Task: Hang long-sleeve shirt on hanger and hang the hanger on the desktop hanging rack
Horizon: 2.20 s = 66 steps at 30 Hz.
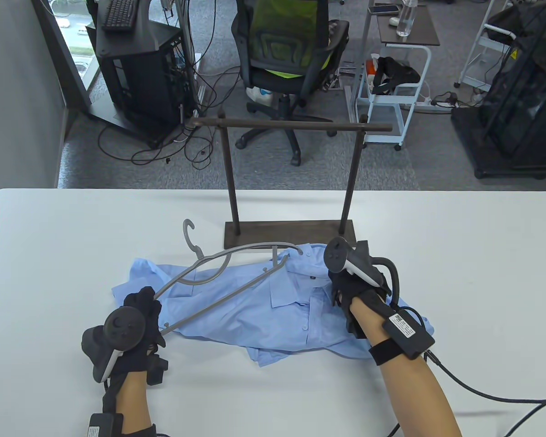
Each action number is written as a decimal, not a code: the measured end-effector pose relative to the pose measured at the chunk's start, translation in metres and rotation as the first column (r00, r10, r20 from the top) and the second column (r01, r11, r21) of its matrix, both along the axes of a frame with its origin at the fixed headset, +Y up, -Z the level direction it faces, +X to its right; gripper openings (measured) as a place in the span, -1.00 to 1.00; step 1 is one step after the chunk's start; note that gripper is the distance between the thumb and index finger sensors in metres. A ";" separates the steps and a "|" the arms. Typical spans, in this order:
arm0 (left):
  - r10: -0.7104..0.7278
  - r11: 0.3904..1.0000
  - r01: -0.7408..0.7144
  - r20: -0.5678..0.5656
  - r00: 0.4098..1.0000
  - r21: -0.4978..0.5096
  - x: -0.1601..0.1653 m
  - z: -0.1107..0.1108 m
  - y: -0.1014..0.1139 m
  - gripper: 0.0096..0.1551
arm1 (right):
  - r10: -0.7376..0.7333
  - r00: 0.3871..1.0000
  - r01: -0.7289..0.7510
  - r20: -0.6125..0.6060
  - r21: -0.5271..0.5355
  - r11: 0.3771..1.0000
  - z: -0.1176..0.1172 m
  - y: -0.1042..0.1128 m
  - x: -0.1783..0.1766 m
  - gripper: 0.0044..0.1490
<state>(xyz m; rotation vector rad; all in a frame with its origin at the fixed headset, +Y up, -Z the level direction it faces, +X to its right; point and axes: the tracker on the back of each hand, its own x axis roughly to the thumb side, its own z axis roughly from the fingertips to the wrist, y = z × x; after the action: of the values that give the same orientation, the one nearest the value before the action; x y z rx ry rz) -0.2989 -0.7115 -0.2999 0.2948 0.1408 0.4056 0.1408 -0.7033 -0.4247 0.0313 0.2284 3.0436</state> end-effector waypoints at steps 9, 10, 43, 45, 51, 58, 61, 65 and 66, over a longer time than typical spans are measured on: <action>-0.001 0.998 -0.007 0.142 0.990 0.058 0.015 0.004 0.010 -0.45 | -0.127 0.982 0.173 -0.139 0.404 0.898 0.083 0.040 0.027 -0.49; 0.000 0.997 -0.012 0.173 0.985 0.073 0.018 0.004 0.011 -0.45 | -0.123 0.981 0.177 -0.152 0.430 0.885 0.091 0.042 0.028 -0.49; 0.014 0.990 -0.079 0.465 0.885 0.121 0.160 0.018 -0.023 -0.44 | 0.049 0.878 0.282 -0.476 0.598 0.750 0.195 0.004 -0.015 -0.51; 0.002 0.991 -0.065 0.478 0.878 0.115 0.167 0.018 -0.025 -0.44 | 0.045 0.877 0.282 -0.479 0.587 0.759 0.194 0.002 -0.015 -0.50; 0.006 0.989 -0.073 0.467 0.884 0.125 0.162 0.018 -0.025 -0.44 | -0.113 0.827 0.449 -0.551 0.527 0.722 0.197 0.022 0.011 -0.35; 0.025 0.987 -0.094 0.462 0.886 0.127 0.157 0.019 -0.025 -0.44 | -0.286 0.918 0.392 -0.275 0.516 0.762 0.175 0.042 0.095 -0.14; 0.018 0.987 -0.090 0.465 0.885 0.134 0.156 0.019 -0.024 -0.44 | -0.438 0.874 0.486 -0.212 0.343 0.804 0.153 0.024 0.127 0.04; 0.017 0.986 -0.094 0.469 0.883 0.141 0.155 0.019 -0.024 -0.45 | -0.510 0.841 0.539 -0.178 0.199 0.819 0.136 0.002 0.140 0.12; 0.019 0.984 -0.099 0.472 0.882 0.145 0.154 0.019 -0.023 -0.44 | -0.509 0.841 0.538 -0.183 0.187 0.822 0.134 -0.002 0.140 0.12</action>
<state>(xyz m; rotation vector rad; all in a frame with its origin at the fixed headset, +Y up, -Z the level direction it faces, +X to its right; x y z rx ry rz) -0.1446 -0.7350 -0.2805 0.3486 -0.3645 0.5407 0.2804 -0.7054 -0.2910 0.2576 -0.1175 2.4940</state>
